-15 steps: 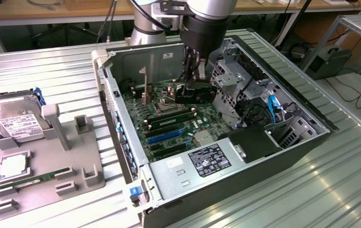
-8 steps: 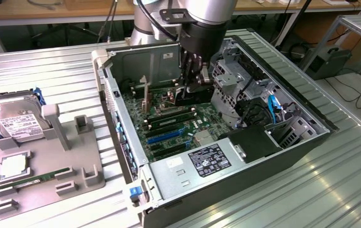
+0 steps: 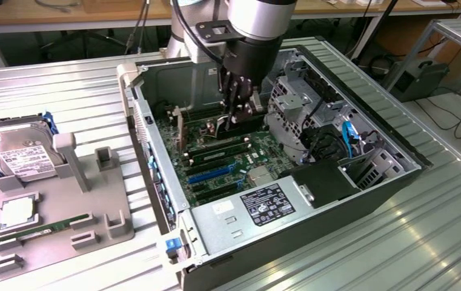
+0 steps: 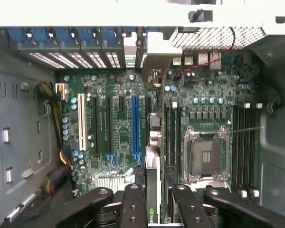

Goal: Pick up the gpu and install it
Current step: 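Insert the gpu into the slot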

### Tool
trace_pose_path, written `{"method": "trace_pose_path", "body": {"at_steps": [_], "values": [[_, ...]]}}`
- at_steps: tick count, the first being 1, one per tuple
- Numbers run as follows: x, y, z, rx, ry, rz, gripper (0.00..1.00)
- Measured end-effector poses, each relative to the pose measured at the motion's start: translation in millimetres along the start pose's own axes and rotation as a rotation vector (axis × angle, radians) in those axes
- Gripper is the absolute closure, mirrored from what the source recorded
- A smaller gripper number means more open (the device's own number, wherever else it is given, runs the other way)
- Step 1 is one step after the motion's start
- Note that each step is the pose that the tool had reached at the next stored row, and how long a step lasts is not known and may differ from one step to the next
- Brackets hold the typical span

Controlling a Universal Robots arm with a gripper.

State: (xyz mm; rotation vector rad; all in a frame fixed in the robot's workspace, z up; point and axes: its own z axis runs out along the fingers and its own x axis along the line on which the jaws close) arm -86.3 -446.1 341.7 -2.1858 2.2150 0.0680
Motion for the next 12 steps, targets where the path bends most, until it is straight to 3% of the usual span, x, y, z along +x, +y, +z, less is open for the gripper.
{"method": "trace_pose_path", "body": {"at_steps": [6,12], "values": [[9.1,2.8,2.3,-0.0067,-0.0002,0.0,0.74],[15.7,3.9,11.9,-0.0179,0.0,0.001,0.74]]}}
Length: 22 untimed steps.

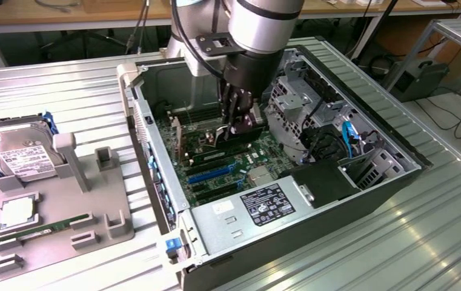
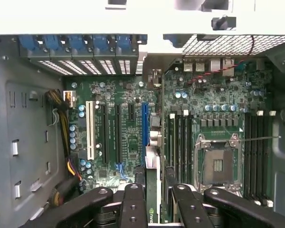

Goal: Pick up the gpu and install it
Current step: 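Insert the gpu into the slot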

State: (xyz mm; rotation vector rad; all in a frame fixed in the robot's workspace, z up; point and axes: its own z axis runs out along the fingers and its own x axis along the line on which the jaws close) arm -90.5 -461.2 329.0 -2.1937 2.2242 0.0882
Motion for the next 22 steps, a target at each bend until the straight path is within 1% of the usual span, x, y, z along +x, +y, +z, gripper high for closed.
{"method": "trace_pose_path", "body": {"at_steps": [3,4,5,6,8,9,10,11,12,14,22], "values": [[1.4,0.7,5.3,-0.004,0.0001,0.0,0.74],[2.9,4.3,16.8,-0.0072,0.0021,0.0,0.74],[4.0,8.1,26.3,-0.0072,0.0101,0.0,0.74],[5.4,11.0,42.4,-0.0072,0.0226,0.001,0.74],[5.5,13.6,49.1,-0.0072,0.0232,0.001,0.74],[5.2,13.9,52.2,-0.0077,0.0227,0.012,0.74],[5.5,13.8,56.8,-0.0119,0.0225,0.012,0.74],[5.9,13.5,63.8,-0.0268,0.0075,0.013,0.74],[6.0,13.5,66.3,-0.0429,0.0046,0.013,0.74],[6.1,12.5,68.3,-0.0435,0.0045,0.013,0.74],[6.2,12.2,71.2,-0.0434,0.0045,0.013,0.74]]}}
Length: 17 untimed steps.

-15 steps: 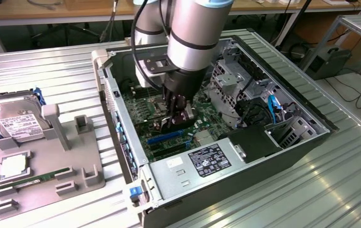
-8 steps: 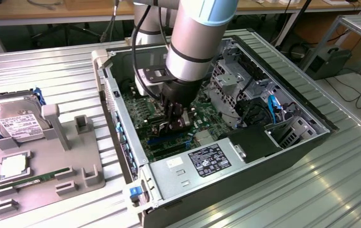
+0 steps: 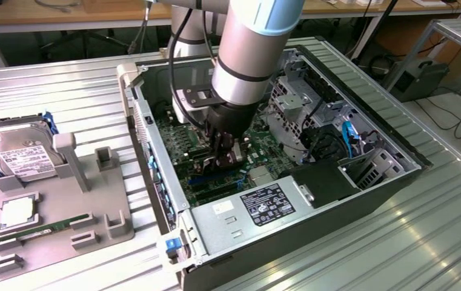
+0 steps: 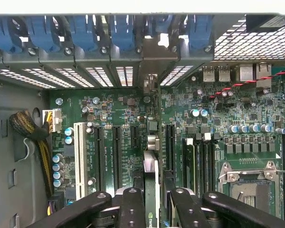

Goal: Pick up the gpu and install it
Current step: 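Insert the gpu into the slot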

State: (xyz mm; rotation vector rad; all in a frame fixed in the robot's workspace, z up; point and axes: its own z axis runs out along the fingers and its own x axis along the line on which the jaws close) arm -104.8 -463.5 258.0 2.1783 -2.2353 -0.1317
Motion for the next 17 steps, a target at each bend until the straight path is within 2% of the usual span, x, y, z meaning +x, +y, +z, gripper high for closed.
{"method": "trace_pose_path", "body": {"at_steps": [17], "values": [[0.1,-0.4,2.3,0.0,0.0,0.0,0.74]]}}
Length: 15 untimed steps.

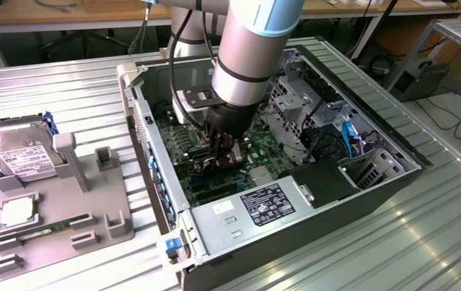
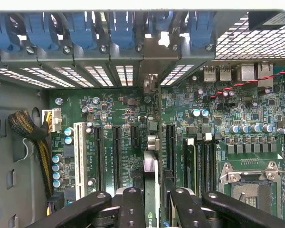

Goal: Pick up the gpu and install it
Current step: 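Insert the gpu into the slot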

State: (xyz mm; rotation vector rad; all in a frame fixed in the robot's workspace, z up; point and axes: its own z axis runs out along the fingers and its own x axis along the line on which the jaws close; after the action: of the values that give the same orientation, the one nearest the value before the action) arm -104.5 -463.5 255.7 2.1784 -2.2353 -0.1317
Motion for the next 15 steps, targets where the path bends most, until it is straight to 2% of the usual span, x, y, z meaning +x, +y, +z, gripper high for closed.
{"method": "trace_pose_path", "body": {"at_steps": [4,5,7,8,12,15], "values": [[-0.1,0.0,0.5,0.0005,-0.0015,0.0,0.73],[-0.1,0.0,0.4,0.0004,-0.0009,0.0,0.67],[0.0,0.0,0.1,0.0,-0.0002,0.0,0.67],[0.0,0.0,0.1,0.0001,-0.0002,0.0,0.6],[0.0,0.0,-0.4,-0.0001,0.0002,0.0,0.6],[-0.2,0.4,-5.1,0.0,0.0,0.0,0.6]]}}
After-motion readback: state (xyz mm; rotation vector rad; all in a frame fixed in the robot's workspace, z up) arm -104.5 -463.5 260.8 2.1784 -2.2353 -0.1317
